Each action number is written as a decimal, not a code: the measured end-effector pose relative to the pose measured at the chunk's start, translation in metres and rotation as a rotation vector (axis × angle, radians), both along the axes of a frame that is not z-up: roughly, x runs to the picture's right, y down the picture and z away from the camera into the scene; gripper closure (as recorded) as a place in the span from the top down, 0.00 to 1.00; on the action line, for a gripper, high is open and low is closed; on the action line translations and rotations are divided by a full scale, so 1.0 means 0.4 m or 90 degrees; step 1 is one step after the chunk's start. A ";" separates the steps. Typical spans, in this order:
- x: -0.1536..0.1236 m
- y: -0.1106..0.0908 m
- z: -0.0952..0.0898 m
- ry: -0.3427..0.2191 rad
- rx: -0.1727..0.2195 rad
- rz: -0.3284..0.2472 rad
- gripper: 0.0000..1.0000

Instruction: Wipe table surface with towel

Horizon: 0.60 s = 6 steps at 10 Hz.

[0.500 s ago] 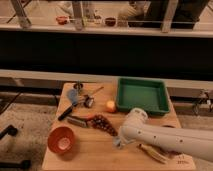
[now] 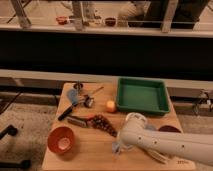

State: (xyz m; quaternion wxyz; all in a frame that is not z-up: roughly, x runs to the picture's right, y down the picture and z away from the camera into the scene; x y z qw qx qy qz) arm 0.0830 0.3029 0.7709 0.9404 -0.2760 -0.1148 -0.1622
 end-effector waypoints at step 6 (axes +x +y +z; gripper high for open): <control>-0.096 0.039 -0.032 -0.030 0.002 -0.035 0.00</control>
